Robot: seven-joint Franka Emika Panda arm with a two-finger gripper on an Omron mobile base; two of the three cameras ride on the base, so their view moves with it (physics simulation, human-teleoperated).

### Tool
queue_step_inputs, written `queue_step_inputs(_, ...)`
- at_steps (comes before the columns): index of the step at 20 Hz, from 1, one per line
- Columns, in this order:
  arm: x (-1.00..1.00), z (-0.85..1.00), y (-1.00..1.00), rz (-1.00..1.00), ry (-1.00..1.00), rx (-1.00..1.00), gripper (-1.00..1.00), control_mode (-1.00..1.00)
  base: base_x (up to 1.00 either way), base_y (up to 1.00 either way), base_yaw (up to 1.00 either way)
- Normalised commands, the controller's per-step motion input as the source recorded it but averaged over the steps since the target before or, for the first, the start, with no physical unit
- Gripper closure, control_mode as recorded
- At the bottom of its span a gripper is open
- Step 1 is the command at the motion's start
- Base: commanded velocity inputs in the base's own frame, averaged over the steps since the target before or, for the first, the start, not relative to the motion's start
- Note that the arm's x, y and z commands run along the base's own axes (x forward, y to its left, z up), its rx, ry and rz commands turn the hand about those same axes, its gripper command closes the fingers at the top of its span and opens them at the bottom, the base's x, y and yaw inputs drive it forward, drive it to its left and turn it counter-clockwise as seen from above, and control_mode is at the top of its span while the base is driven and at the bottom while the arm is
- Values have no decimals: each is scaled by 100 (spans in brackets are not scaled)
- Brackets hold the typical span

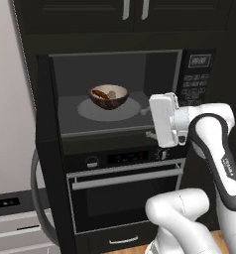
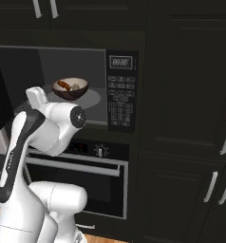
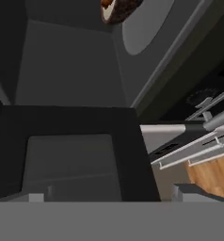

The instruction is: The microwave is finished heating the chicken drumstick and garlic. Take the bowl containing the food and place it on the dining counter.

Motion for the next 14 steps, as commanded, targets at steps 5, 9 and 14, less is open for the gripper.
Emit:
queue_step_inputs(5, 83, 20, -97, -18, 0, -8, -100, -100, 0, 0, 0)
queue_step_inputs(9, 95, -5, -34, -11, 0, -14, -100, -100, 0, 0, 0)
queue_step_inputs(14, 71, 0, 25, -8, 3, -3, -100, -100, 0, 0, 0)
